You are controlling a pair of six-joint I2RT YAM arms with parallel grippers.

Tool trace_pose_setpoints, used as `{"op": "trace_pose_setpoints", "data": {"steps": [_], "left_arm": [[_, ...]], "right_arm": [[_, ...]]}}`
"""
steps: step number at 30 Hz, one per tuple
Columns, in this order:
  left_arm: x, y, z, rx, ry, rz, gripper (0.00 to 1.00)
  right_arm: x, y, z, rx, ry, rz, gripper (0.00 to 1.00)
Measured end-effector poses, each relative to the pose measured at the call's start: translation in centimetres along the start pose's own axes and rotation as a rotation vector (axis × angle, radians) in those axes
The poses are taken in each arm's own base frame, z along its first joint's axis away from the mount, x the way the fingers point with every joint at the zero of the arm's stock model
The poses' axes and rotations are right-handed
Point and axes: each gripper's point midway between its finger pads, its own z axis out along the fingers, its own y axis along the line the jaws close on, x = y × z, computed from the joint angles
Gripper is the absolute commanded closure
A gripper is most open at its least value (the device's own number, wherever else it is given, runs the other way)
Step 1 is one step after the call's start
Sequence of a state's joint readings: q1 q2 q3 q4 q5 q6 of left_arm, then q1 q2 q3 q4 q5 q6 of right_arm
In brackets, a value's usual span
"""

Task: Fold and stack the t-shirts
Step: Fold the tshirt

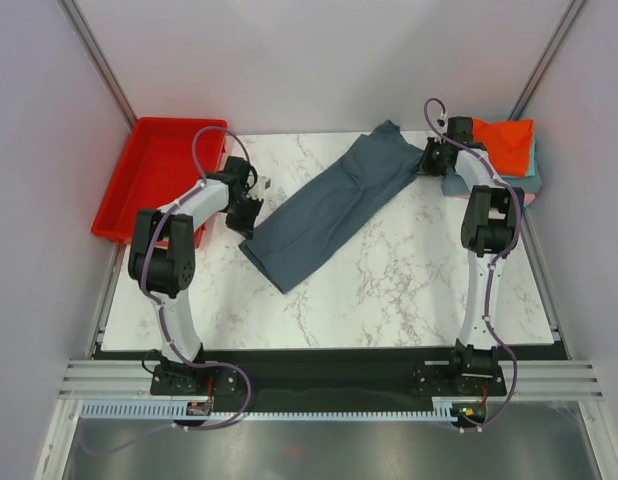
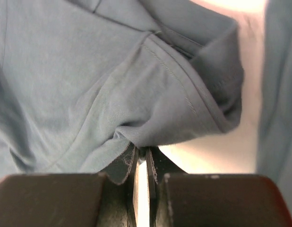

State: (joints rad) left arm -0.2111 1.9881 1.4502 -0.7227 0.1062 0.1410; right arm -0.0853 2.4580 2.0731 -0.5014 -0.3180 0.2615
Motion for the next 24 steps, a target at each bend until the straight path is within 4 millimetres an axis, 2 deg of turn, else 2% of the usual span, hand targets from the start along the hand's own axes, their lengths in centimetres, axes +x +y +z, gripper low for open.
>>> {"op": "trace_pose_setpoints", "data": {"steps": [5,9,12,16,21,24], "left_arm": [[3.5,-4.8,-0.9,0.076,0.052,0.078,0.98],[5.6,-8.5,-1.4,0.121,0.087,0.165,0.98],[6.6,-10.3,-2.2,0.14,0.09,0.217,0.98],[8.2,-12.5,-3.6,0.175,0.088,0.281,0.98],[11.3,-17.1,-5.2,0.317,0.12,0.39,0.98],[12.7,-18.8,-5.4,0.361,0.146,0.438,0.98]], "right_arm": [[-1.3,1.6,2.8,-0.039,-0.044,-0.036,0.88],[-2.1,4.0,4.3,-0.078,-0.08,-0.072,0.88],[-2.0,6.2,5.3,-0.108,-0.097,-0.094,0.88],[-1.4,8.4,6.0,-0.137,-0.097,-0.109,0.88],[-0.4,10.5,6.2,-0.175,-0.078,-0.119,0.88],[0.0,11.4,6.3,-0.191,-0.072,-0.123,0.88]]}}
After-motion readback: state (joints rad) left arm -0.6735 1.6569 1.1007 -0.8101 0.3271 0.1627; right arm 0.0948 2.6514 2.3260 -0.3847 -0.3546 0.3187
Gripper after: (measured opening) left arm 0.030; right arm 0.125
